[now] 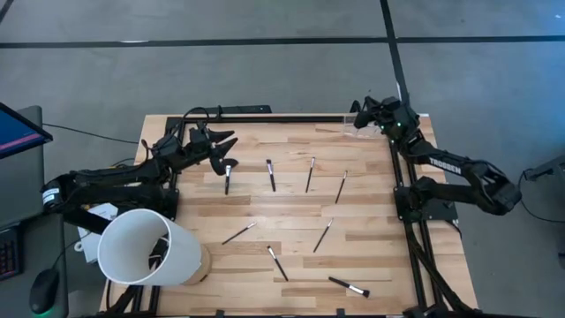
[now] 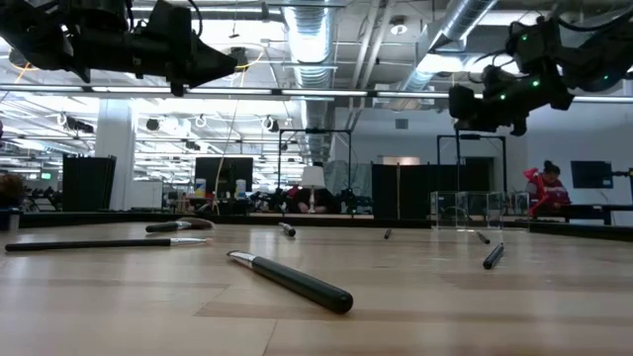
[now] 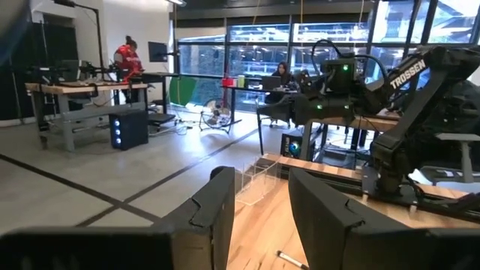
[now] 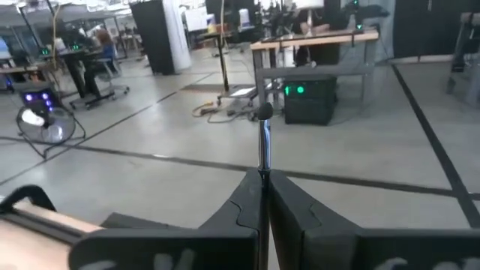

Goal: Put items in baskets/containers
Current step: Put the black eyeshadow brush into the middle section of the transparent organizer

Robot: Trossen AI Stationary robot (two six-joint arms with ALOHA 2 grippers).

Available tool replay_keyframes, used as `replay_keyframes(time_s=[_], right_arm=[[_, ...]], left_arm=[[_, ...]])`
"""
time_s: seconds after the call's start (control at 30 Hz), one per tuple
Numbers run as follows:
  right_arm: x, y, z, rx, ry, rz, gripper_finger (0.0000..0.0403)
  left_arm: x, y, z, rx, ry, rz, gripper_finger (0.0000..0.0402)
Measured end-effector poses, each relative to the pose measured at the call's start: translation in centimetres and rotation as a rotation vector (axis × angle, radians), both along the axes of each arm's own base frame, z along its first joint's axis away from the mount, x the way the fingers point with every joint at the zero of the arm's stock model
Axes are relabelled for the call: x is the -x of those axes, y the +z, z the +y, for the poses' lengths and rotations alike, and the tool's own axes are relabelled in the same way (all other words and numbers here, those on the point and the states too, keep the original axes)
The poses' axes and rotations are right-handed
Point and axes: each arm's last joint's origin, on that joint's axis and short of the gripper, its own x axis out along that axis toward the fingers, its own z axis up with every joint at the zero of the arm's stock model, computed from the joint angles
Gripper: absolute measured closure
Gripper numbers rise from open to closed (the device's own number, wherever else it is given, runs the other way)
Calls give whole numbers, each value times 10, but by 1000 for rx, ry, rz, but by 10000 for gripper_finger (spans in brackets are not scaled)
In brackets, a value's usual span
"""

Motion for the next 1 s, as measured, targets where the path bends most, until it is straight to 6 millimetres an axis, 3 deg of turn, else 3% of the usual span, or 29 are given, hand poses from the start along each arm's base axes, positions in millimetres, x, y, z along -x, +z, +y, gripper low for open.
replay_keyframes(time_s=[0.43,0.6,0.77,1.0], right_arm=[[11,-7,-11,-50,-186,-43,401],[6,-11,-9,-72,-227,-44,401],[0,-19,-5,-108,-208,61,400],[-1,-14,-5,-66,-205,26,400]], left_arm=[[-1,-4,-1,21,-7,40,277],[-1,-4,-1,18,-7,41,277],[-1,-4,-1,16,-7,41,277],[0,-4,2,-31,13,62,277]])
